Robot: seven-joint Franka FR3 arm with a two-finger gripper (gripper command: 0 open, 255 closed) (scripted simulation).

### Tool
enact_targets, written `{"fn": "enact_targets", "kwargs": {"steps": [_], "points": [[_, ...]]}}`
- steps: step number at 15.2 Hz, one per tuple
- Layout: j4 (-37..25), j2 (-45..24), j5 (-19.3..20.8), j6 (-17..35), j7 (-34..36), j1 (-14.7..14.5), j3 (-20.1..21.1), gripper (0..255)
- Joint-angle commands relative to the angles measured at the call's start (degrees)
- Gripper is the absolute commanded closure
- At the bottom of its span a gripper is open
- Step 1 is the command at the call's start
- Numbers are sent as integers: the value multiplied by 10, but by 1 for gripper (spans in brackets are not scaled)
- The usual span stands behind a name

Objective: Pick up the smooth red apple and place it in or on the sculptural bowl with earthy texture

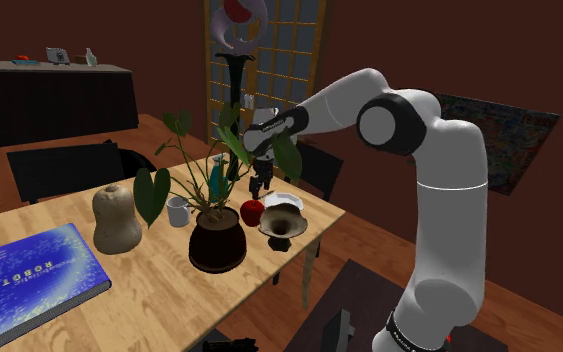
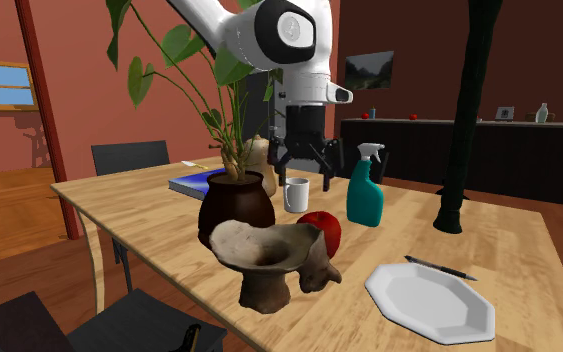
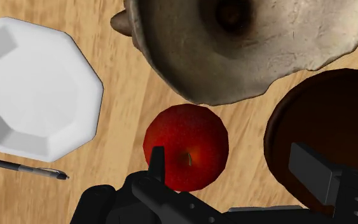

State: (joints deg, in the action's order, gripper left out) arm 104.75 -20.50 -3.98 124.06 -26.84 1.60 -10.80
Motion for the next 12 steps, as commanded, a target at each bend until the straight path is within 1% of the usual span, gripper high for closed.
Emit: {"fn": "enact_targets", "kwargs": {"steps": [1, 3, 12], "points": [[-44, -39, -7, -1, -13, 7, 3, 0], [-98, -85, -14, -5, -24, 14, 8, 0], [-86, -116, -21, 39, -28, 17, 12, 0]]}}
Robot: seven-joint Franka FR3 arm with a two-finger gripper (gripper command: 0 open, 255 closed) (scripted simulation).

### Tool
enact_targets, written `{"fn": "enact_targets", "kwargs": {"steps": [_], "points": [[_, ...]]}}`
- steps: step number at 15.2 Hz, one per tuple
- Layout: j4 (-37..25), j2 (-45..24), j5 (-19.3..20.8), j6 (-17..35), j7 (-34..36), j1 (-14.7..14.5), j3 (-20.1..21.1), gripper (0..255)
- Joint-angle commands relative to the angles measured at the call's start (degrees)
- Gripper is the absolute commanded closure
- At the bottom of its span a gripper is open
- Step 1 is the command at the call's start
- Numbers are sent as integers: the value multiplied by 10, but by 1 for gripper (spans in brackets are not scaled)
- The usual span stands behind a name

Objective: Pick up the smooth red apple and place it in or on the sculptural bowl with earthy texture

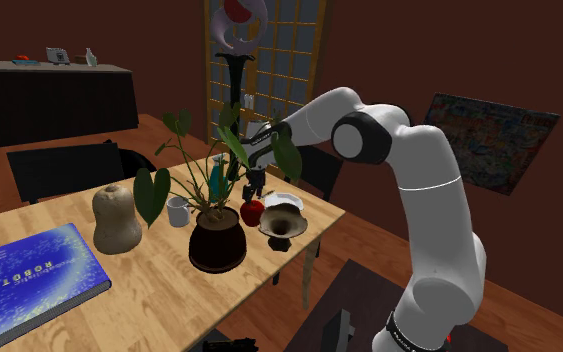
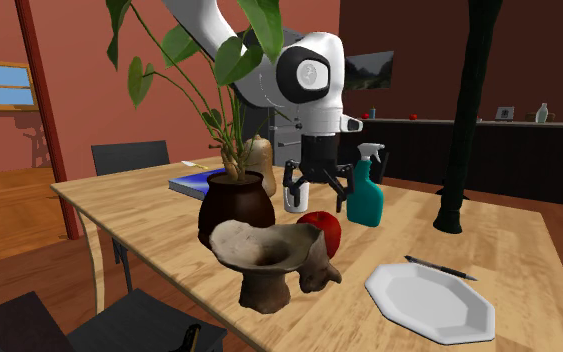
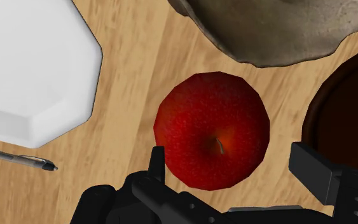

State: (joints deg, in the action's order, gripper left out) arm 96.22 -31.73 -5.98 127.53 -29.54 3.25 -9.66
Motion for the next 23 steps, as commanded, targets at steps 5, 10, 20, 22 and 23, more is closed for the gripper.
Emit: {"fn": "enact_targets", "kwargs": {"steps": [5, 10, 20, 22, 23], "points": [[0, -4, -1, 4, -1, 1, 0, 0], [0, -4, -1, 4, -1, 1, 0, 255], [-5, 9, 2, -13, 1, 0, -1, 255], [-9, 17, 3, -25, 2, -1, -2, 255], [-11, 20, 4, -31, 2, -1, -3, 255]]}}
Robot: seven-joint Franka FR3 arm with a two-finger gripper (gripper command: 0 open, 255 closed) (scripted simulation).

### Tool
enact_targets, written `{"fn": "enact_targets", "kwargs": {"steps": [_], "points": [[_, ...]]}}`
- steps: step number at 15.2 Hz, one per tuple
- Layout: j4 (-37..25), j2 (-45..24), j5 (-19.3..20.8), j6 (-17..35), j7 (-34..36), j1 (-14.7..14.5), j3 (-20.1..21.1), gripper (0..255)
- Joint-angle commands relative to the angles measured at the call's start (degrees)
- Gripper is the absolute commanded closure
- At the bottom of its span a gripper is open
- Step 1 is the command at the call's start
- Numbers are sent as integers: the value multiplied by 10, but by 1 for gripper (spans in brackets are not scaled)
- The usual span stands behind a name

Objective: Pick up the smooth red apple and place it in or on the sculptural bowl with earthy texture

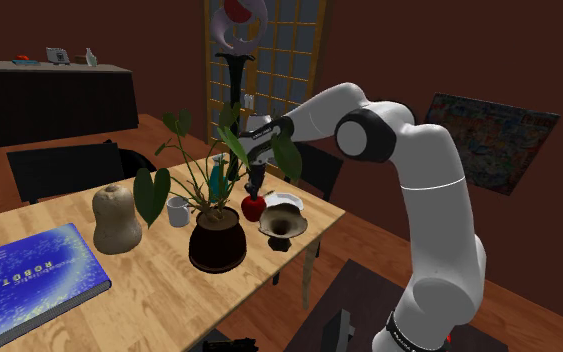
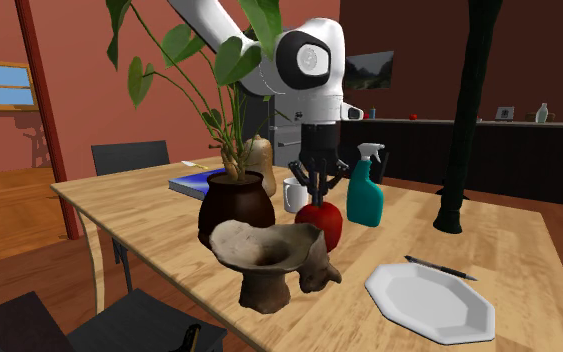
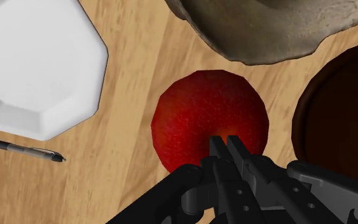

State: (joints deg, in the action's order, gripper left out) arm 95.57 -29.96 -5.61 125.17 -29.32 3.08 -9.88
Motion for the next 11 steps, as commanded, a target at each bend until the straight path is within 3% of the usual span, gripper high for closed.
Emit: {"fn": "enact_targets", "kwargs": {"steps": [1, 11], "points": [[-7, 6, 1, -13, 0, 0, -1, 255], [-37, 39, 9, -75, 5, -2, -5, 255]]}}
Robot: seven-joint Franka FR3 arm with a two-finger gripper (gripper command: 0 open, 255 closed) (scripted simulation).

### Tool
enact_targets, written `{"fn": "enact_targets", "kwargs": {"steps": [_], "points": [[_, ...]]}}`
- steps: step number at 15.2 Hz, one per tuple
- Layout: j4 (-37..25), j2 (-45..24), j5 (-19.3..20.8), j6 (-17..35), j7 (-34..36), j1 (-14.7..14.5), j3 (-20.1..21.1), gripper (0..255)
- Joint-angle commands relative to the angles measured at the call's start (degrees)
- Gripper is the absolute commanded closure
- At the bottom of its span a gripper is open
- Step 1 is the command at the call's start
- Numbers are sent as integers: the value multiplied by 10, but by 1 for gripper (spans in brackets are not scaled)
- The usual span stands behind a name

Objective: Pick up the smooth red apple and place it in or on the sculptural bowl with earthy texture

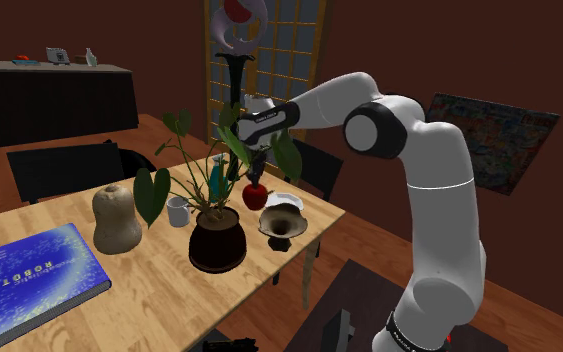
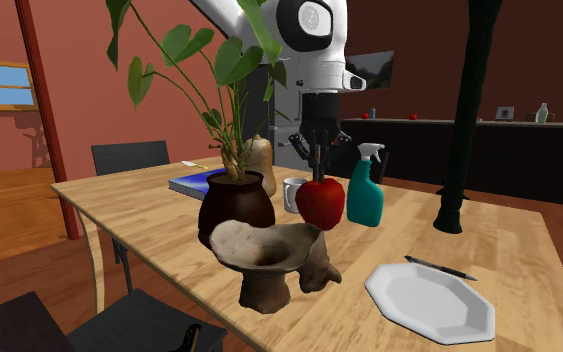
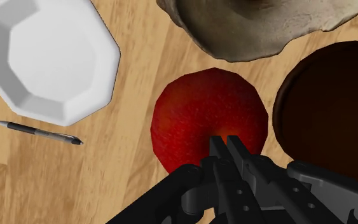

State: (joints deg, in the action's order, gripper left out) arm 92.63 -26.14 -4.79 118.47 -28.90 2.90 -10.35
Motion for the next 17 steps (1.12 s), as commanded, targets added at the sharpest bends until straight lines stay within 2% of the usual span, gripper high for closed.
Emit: {"fn": "enact_targets", "kwargs": {"steps": [1, 17], "points": [[-11, 3, 1, -14, 1, 0, 0, 255], [-94, 31, 8, -125, 5, 0, -4, 255]]}}
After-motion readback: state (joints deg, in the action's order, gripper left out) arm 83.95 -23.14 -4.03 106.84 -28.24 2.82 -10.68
